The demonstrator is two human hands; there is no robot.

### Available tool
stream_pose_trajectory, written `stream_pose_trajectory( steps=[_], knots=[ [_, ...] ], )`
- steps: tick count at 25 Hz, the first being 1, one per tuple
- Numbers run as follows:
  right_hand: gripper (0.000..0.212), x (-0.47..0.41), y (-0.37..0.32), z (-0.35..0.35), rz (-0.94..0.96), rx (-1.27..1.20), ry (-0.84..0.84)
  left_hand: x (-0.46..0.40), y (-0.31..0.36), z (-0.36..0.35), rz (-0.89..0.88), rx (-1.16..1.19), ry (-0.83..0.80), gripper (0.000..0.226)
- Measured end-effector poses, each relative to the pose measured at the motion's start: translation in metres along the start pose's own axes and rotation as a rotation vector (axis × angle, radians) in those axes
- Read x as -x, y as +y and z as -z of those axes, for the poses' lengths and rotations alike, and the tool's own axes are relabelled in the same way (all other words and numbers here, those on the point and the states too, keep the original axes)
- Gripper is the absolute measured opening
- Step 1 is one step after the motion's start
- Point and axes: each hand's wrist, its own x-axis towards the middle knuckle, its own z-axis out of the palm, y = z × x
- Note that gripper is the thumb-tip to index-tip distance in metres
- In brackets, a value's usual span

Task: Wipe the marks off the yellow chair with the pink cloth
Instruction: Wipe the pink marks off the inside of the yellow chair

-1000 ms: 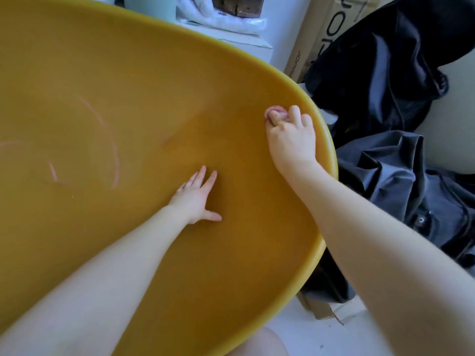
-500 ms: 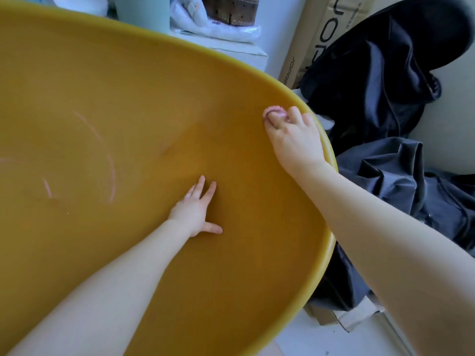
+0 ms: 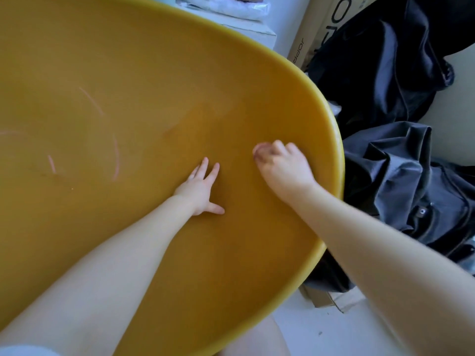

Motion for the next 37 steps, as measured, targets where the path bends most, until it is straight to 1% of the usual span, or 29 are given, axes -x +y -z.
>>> stream_pose_trajectory(
  steps=[2,3,5,6,7,8,10,11,12,13,14,16,17,19,21,23,25,27,29,30,32,34,35,37],
  knots=[
    [0.026,-0.022,0.042,0.002,-0.175,0.102,0.082,-0.001,0.0,0.0,0.007,-0.006,-0.018,0.113],
    [0.025,-0.028,0.051,0.002,-0.245,0.154,0.104,0.0,-0.001,-0.001,0.008,-0.018,-0.023,0.113],
    [0.032,-0.032,0.044,-0.004,-0.385,0.173,0.112,-0.001,-0.003,-0.001,0.0,-0.032,-0.018,0.112],
    [0.033,-0.032,0.028,-0.007,-0.443,0.106,0.113,-0.002,-0.005,-0.002,-0.007,-0.034,-0.017,0.113],
    [0.034,-0.032,0.007,-0.011,-0.468,0.015,0.12,-0.002,-0.006,-0.003,-0.011,-0.034,-0.02,0.113],
    [0.035,-0.029,-0.018,-0.015,-0.438,-0.067,0.097,-0.003,-0.007,-0.003,-0.013,-0.039,-0.026,0.114],
    [0.043,-0.019,-0.06,-0.018,-0.3,-0.159,-0.021,-0.005,-0.008,-0.003,-0.023,-0.102,-0.034,0.115],
    [0.044,-0.021,-0.065,-0.02,-0.267,-0.164,-0.035,-0.008,-0.01,0.002,-0.045,-0.171,-0.033,0.114],
    [0.042,-0.027,-0.059,-0.023,-0.244,-0.163,-0.009,-0.01,-0.013,0.009,-0.082,-0.25,-0.04,0.111],
    [0.038,-0.036,-0.047,-0.026,-0.251,-0.143,0.037,-0.012,-0.017,0.018,-0.132,-0.341,-0.052,0.107],
    [0.033,-0.047,-0.031,-0.029,-0.305,-0.119,0.082,-0.015,-0.023,0.03,-0.184,-0.441,-0.048,0.102],
    [0.029,-0.075,0.002,-0.033,-0.482,-0.078,0.204,-0.023,-0.043,0.061,-0.235,-0.617,0.023,0.097],
    [0.03,-0.086,0.011,-0.034,-0.556,-0.091,0.25,-0.026,-0.056,0.075,-0.202,-0.671,0.077,0.099],
    [0.035,-0.108,0.01,-0.041,-0.682,-0.134,0.332,-0.036,-0.088,0.107,-0.057,-0.732,0.218,0.11],
    [0.039,-0.128,-0.005,-0.048,-0.748,-0.239,0.414,-0.044,-0.111,0.13,0.075,-0.823,0.305,0.125],
    [0.039,-0.162,-0.021,-0.053,-0.794,-0.375,0.503,-0.052,-0.127,0.14,0.116,-0.944,0.355,0.136],
    [0.039,-0.199,-0.046,-0.057,-0.822,-0.434,0.551,-0.058,-0.133,0.14,0.146,-0.955,0.388,0.144],
    [0.047,-0.23,-0.079,-0.055,-0.823,-0.422,0.585,-0.062,-0.14,0.138,0.161,-0.91,0.457,0.147],
    [0.051,-0.239,-0.103,-0.045,-0.797,-0.476,0.541,-0.061,-0.146,0.139,0.13,-0.89,0.498,0.148],
    [0.051,-0.232,-0.105,-0.044,-0.744,-0.475,0.495,-0.06,-0.149,0.138,0.116,-0.889,0.506,0.148],
    [0.048,-0.201,-0.087,-0.046,-0.677,-0.397,0.435,-0.059,-0.152,0.139,0.093,-0.887,0.527,0.148],
    [0.045,-0.173,-0.058,-0.049,-0.706,-0.287,0.453,-0.059,-0.155,0.139,0.072,-0.877,0.529,0.147],
    [0.045,-0.167,-0.046,-0.05,-0.724,-0.268,0.472,-0.059,-0.157,0.14,0.064,-0.872,0.53,0.147],
    [0.043,-0.174,-0.042,-0.054,-0.731,-0.313,0.508,-0.06,-0.159,0.141,0.049,-0.862,0.532,0.146]
  ],
)
